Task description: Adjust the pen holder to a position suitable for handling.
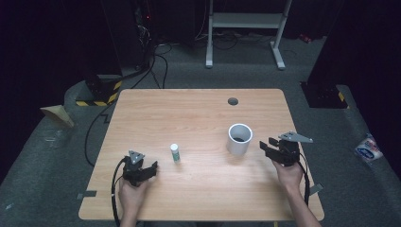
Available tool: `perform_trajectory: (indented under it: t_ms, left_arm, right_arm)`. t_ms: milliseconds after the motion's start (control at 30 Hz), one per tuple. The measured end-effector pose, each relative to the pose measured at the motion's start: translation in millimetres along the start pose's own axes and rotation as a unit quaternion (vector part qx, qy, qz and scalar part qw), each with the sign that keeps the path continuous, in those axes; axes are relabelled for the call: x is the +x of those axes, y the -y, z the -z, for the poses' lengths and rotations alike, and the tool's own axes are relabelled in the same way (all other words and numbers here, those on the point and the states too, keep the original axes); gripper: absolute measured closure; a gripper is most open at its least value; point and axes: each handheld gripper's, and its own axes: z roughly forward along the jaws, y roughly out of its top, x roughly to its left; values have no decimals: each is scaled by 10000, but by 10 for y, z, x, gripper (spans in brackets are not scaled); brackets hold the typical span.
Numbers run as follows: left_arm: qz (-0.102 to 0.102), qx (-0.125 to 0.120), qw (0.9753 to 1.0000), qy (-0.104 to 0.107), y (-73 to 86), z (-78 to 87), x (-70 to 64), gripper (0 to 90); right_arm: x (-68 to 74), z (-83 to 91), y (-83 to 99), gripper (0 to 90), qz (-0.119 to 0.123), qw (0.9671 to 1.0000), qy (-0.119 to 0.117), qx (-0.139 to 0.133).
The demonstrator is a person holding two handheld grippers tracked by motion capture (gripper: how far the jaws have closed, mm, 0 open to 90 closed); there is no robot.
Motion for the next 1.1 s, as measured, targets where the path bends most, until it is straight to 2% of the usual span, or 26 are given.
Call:
perform_trajectory:
  t_ms: [300,500,567,633,900,1100]
  left_arm:
    - [0,0,10000,-2,0,0,0,295]
    - [1,0,10000,-5,0,0,0,295]
    - [0,0,10000,-5,0,0,0,295]
    - [5,-3,10000,-10,0,0,-1,295]
    - [2,0,10000,-3,0,0,0,295]
    - [2,0,10000,-5,0,0,0,295]
  right_arm:
    - [107,-53,-228,533,118,9997,-147,-142]
    - [147,-100,-308,536,125,9996,-191,-177]
    - [170,-134,-355,538,4,9994,-297,-193]
    - [188,-165,-378,542,50,9992,-309,-232]
    - [206,-323,-458,588,126,9998,-179,-37]
    - [174,-408,-448,626,65,9999,-91,86]
